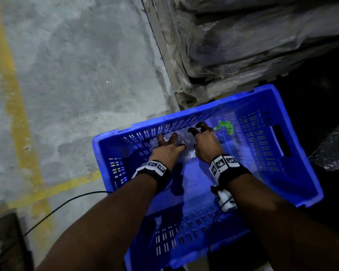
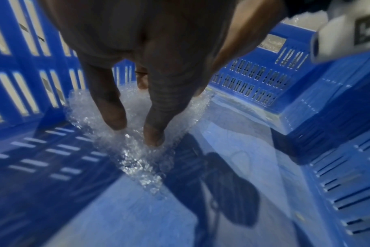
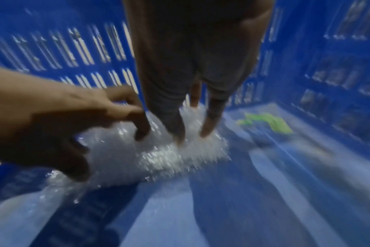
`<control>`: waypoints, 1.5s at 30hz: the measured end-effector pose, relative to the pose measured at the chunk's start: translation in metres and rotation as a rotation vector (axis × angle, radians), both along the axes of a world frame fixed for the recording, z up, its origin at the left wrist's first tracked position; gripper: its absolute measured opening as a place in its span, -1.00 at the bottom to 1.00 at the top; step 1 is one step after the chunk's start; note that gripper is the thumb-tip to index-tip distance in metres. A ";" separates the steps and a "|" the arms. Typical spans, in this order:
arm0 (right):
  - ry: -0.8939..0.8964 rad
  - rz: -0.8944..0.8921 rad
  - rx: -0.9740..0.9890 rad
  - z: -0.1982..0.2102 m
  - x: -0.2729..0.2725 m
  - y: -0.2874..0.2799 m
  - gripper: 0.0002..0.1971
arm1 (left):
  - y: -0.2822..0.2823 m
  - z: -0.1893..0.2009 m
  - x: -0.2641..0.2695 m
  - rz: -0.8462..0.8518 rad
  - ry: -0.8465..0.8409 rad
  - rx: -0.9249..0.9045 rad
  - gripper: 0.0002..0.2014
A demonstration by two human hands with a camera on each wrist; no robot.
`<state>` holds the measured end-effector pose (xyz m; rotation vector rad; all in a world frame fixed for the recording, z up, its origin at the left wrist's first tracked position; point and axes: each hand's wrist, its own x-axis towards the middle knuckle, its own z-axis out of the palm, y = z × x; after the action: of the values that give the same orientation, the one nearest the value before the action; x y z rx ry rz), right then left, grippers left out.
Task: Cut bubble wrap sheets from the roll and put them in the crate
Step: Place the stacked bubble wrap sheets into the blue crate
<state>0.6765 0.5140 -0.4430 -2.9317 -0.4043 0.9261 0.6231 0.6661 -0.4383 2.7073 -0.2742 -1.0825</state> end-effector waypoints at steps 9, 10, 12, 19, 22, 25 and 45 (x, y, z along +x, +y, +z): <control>-0.104 0.032 -0.130 0.007 -0.018 0.010 -0.43 | -0.004 -0.009 -0.011 -0.062 -0.109 0.042 -0.47; -0.102 0.021 -0.129 0.007 -0.018 0.010 -0.44 | -0.004 -0.012 -0.011 -0.068 -0.119 0.046 -0.45; -0.077 0.015 -0.119 0.010 -0.015 0.012 -0.42 | -0.005 -0.013 -0.010 -0.058 -0.133 0.058 -0.44; 0.019 0.000 -0.049 0.043 0.004 -0.001 -0.56 | -0.011 0.009 -0.021 -0.040 -0.152 0.038 -0.56; -0.032 -0.077 0.014 0.057 0.005 -0.009 -0.61 | -0.012 0.018 -0.028 -0.076 -0.159 0.087 -0.57; -0.063 -0.118 0.094 0.079 0.005 -0.018 -0.69 | -0.013 0.036 -0.031 -0.070 -0.193 0.086 -0.56; -0.132 -0.054 0.223 0.287 -0.101 -0.090 -0.79 | -0.027 0.207 -0.087 -0.111 -0.456 0.010 -0.52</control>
<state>0.5752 0.4244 -0.1561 -2.7919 -0.4028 0.6375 0.5357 0.6395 -0.2310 2.9478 -0.4952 -0.4730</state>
